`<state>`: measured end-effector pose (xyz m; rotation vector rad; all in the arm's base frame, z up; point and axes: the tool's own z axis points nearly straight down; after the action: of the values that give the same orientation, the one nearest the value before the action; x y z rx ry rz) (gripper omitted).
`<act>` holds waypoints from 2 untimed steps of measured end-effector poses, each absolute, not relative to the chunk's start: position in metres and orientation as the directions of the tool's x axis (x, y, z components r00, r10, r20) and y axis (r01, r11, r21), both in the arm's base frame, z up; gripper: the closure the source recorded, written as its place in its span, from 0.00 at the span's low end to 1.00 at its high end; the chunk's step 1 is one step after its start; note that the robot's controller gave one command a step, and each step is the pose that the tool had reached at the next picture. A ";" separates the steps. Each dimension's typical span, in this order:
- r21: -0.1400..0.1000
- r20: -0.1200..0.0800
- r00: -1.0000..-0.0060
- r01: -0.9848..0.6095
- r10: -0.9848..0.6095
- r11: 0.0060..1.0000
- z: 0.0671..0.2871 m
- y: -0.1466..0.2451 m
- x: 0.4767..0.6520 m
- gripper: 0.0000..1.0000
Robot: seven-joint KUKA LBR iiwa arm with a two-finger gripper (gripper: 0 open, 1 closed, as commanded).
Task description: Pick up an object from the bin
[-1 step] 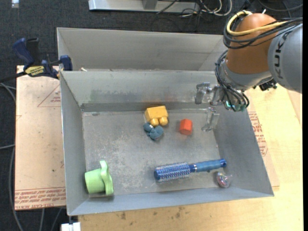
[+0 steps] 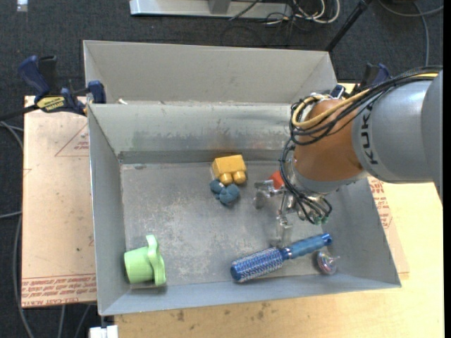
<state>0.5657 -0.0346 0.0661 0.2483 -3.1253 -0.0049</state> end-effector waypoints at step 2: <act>-0.009 -0.042 -0.965 -0.258 -0.258 0.966 0.077 0.002 0.493 0.00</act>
Offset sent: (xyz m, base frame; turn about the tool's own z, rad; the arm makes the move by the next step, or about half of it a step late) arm -0.0594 -0.0620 0.0039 0.0252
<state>0.4935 0.0019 0.0767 0.4139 -3.1576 0.0053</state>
